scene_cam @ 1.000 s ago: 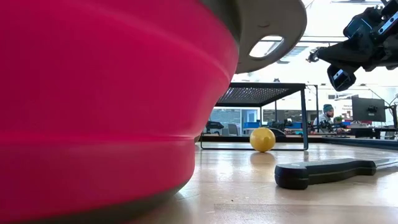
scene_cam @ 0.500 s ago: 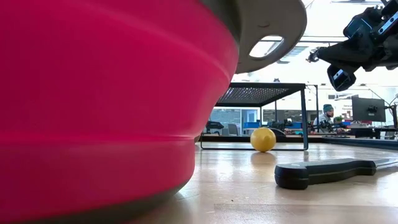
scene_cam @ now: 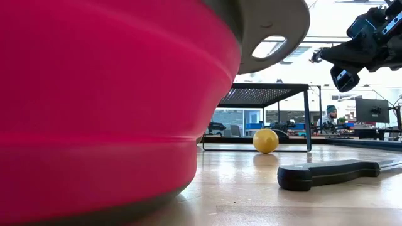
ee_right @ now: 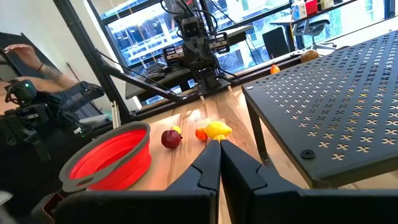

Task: Pick & Place Fruit

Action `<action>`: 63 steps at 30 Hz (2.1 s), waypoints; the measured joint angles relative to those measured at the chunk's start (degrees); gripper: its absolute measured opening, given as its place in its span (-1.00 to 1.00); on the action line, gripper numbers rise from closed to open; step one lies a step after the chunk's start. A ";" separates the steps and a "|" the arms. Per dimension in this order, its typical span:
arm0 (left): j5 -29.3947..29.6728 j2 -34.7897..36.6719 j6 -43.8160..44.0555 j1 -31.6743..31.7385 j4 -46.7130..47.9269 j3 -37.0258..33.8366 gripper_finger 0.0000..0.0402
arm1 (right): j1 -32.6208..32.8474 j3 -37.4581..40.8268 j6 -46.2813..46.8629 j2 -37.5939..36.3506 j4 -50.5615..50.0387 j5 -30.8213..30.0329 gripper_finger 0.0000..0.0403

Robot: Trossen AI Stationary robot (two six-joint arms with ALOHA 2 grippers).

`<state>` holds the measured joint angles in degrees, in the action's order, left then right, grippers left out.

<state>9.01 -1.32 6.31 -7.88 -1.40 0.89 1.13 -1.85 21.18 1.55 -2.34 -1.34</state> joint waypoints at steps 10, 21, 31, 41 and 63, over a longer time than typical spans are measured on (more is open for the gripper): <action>-0.01 0.00 0.00 -0.02 0.01 -0.01 -1.00 | 0.00 0.00 0.01 -0.01 0.01 0.02 -0.98; -0.01 0.00 0.00 -0.01 0.01 0.01 -1.00 | 0.00 0.01 0.00 -0.01 0.01 0.00 -0.98; 0.01 0.00 0.00 -0.01 0.00 -0.01 -1.00 | 0.00 0.01 0.00 0.00 0.00 0.01 -0.98; -0.01 0.00 0.00 0.00 0.01 0.01 -1.00 | 0.00 0.00 0.01 0.00 0.01 0.02 -0.98; -0.01 0.00 4.92 0.00 -0.01 0.01 -1.00 | 0.00 0.04 -6.28 0.00 0.53 -0.09 -0.98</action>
<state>8.99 -1.32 11.22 -7.88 -1.41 0.90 1.13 -1.80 14.90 1.55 -1.81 -1.43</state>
